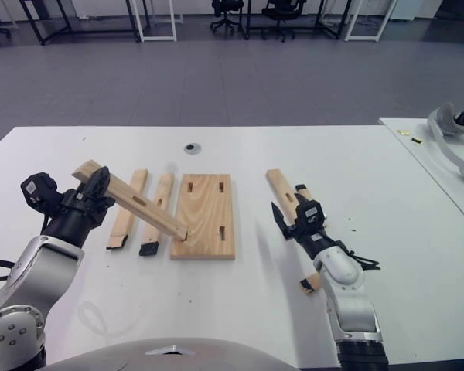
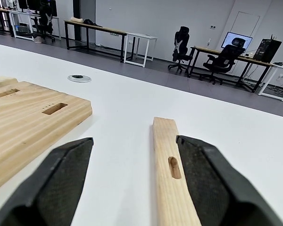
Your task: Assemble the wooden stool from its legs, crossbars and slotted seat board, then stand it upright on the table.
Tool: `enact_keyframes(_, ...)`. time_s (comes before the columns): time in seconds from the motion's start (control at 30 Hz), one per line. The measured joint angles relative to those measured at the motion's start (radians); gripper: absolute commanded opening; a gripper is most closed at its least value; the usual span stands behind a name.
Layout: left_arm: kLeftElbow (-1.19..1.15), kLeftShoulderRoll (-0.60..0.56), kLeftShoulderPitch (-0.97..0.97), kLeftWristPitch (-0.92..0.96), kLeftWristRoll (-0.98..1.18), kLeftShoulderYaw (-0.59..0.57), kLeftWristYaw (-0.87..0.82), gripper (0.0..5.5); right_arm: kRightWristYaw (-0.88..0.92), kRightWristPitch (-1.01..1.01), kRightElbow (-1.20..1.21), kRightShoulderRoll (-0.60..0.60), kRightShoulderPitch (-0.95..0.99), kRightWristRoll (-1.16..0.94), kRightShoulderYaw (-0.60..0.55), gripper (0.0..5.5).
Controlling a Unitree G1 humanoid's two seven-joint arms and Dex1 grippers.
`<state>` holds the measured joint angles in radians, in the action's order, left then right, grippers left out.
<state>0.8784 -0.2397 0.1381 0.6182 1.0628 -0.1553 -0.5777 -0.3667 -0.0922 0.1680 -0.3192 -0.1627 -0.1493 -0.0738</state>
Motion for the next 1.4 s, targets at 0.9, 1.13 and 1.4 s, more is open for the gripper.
enact_keyframes(0.9, 0.161, 0.089, -0.036, 0.221, -0.741, 0.573, 0.026, 1.01, 0.013, -0.118, 0.027, -0.04, 0.159, 0.073, 0.026, 3.3)
enact_keyframes(1.13, 0.161, 0.094, -0.045, 0.246, -0.788, 0.586, 0.073, 1.01, 0.021, -0.119, 0.026, -0.026, 0.158, 0.074, 0.039, 3.3)
enact_keyframes(1.4, 0.099, 0.054, -0.161, 0.375, -0.831, 0.454, 0.193, 2.09, 0.078, -0.087, 0.005, 0.019, 0.157, 0.103, 0.051, 3.3)
